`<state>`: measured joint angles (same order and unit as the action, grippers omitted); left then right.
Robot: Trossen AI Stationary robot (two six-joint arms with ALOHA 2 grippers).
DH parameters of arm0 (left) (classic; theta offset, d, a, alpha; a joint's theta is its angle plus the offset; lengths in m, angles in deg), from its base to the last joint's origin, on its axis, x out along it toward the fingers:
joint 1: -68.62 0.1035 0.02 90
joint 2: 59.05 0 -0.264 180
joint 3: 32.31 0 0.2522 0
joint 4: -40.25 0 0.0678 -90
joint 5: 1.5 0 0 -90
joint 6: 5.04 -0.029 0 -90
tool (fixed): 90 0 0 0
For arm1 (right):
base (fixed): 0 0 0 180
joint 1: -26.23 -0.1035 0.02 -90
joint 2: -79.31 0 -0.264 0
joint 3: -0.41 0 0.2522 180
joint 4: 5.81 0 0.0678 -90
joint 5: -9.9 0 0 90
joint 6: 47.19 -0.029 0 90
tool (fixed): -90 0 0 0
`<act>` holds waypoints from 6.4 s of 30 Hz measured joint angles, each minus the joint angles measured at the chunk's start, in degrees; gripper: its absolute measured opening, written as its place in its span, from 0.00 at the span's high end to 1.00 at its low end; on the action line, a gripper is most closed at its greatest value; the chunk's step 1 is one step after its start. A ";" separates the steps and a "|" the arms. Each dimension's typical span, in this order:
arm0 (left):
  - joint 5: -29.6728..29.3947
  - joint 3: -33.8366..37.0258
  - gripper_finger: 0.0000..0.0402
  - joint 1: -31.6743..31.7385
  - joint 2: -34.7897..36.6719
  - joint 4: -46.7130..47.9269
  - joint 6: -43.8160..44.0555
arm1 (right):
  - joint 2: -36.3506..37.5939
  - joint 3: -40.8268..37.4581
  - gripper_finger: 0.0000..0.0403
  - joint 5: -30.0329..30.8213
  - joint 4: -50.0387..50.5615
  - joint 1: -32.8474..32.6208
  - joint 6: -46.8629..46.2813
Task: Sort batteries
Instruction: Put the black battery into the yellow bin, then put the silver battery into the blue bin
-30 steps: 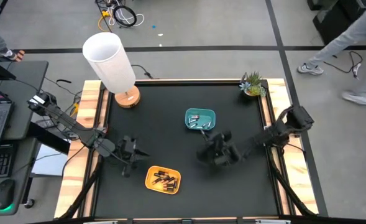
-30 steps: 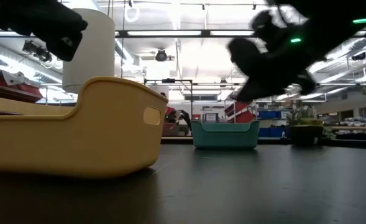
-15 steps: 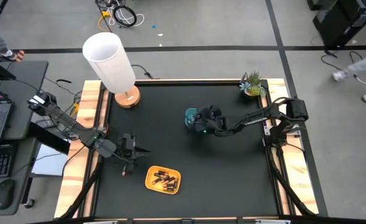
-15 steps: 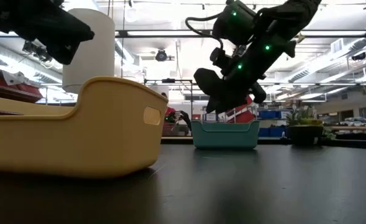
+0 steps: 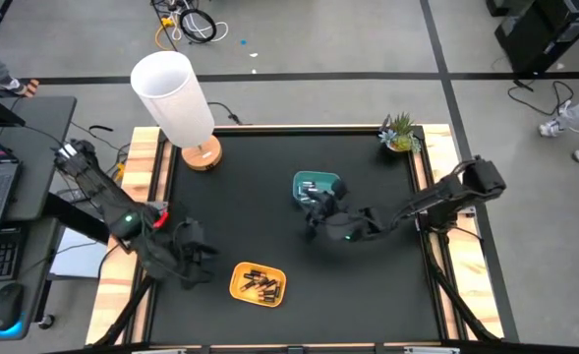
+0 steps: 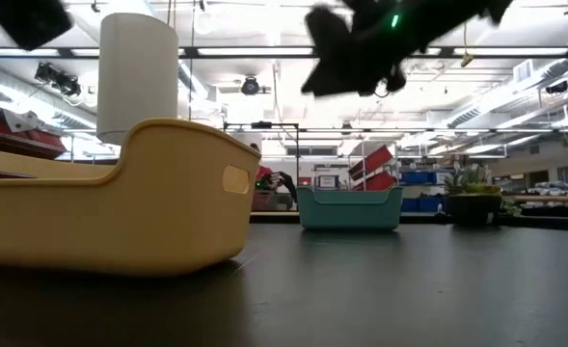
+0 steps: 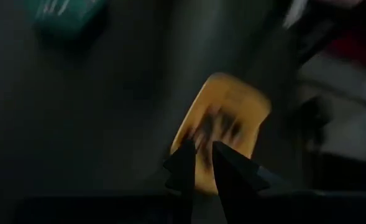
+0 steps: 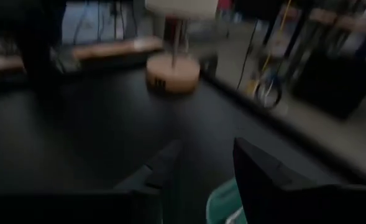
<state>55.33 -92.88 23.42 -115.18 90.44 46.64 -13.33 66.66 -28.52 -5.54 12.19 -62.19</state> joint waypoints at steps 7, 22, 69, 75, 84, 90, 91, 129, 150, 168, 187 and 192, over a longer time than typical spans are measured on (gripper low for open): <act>12.35 -2.75 0.83 -0.84 -6.51 19.86 25.72 | 2.00 0.02 0.68 2.60 -9.15 -4.47 13.65; 26.66 -2.77 0.80 -3.73 -21.95 19.46 44.53 | 2.28 -12.73 0.69 2.82 -30.57 -9.29 16.94; 7.69 -1.67 0.87 -3.65 -29.36 17.61 49.16 | 2.29 -15.39 0.70 0.78 -40.88 -15.11 23.99; -2.45 -11.44 0.87 -3.62 -29.08 18.70 39.86 | 2.27 -15.39 0.70 0.78 -40.88 -15.09 23.76; -7.69 -14.79 0.85 -0.09 -30.99 -1.40 28.86 | 2.27 -15.39 0.70 0.76 -40.81 -15.09 22.49; 1.29 -14.79 0.60 4.66 -37.71 -7.25 24.77 | 2.27 -15.39 0.70 -0.63 -39.36 -15.67 19.96; 5.06 -14.78 0.56 5.72 -38.59 -7.14 23.95 | 2.27 -15.39 0.70 -0.64 -39.11 -15.88 19.65; 6.20 -0.12 0.75 22.03 -39.82 -82.88 -59.74 | 8.35 -16.44 0.80 38.13 -35.65 -28.79 5.17; 13.64 8.71 0.81 33.66 -35.83 -80.24 -58.94 | 20.67 6.30 0.83 -17.15 47.23 11.42 -5.62; 14.26 8.66 0.81 34.48 -29.94 -71.06 -68.04 | -2.79 9.52 0.64 -55.49 103.30 15.53 -3.05; 16.40 20.12 0.81 34.72 -20.52 -77.14 -66.50 | -15.91 -6.89 0.18 -60.42 98.59 16.53 5.03; 17.41 21.15 0.81 34.72 -19.10 -78.00 -66.25 | -16.62 -5.83 0.20 -55.54 93.05 16.15 7.26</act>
<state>72.74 -71.73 58.14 -134.27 12.44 -19.61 -29.95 60.83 -84.06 87.51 28.34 -54.93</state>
